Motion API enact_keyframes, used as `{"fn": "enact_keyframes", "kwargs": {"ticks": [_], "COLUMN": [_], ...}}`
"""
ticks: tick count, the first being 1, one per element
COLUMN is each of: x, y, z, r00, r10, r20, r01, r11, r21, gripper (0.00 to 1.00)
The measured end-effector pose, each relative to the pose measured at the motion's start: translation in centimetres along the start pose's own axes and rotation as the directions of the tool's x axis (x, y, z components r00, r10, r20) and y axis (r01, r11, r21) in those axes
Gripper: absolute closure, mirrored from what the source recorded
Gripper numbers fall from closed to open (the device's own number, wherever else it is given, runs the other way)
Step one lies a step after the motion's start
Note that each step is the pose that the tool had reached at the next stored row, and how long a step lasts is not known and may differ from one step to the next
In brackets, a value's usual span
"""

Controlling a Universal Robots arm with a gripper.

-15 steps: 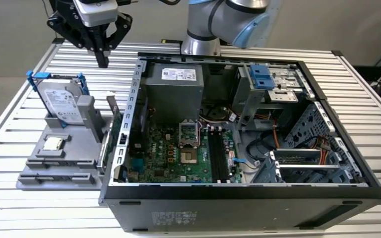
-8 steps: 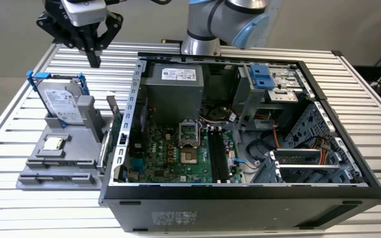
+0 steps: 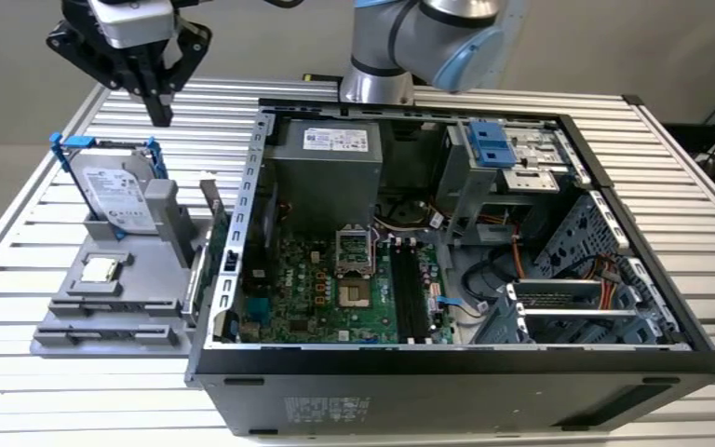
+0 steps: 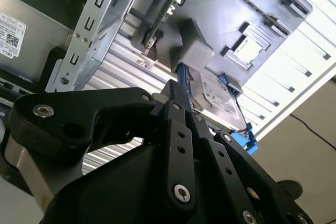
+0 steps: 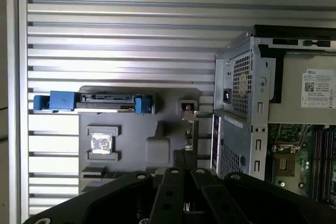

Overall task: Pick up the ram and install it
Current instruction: 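Reach for the ram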

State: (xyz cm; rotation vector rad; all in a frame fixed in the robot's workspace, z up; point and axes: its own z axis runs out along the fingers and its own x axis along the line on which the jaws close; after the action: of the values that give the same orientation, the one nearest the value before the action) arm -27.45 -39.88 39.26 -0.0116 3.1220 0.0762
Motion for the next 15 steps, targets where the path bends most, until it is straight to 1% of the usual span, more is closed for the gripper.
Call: {"fn": "enact_keyframes", "kwargs": {"ticks": [15], "x": [3.36], "y": [0.03], "z": [-0.06], "r00": [1.0000], "r10": [-0.008], "r20": [-0.0004], "r01": [0.008], "r11": [1.0000], "r21": [-0.0002], "gripper": [1.00]}}
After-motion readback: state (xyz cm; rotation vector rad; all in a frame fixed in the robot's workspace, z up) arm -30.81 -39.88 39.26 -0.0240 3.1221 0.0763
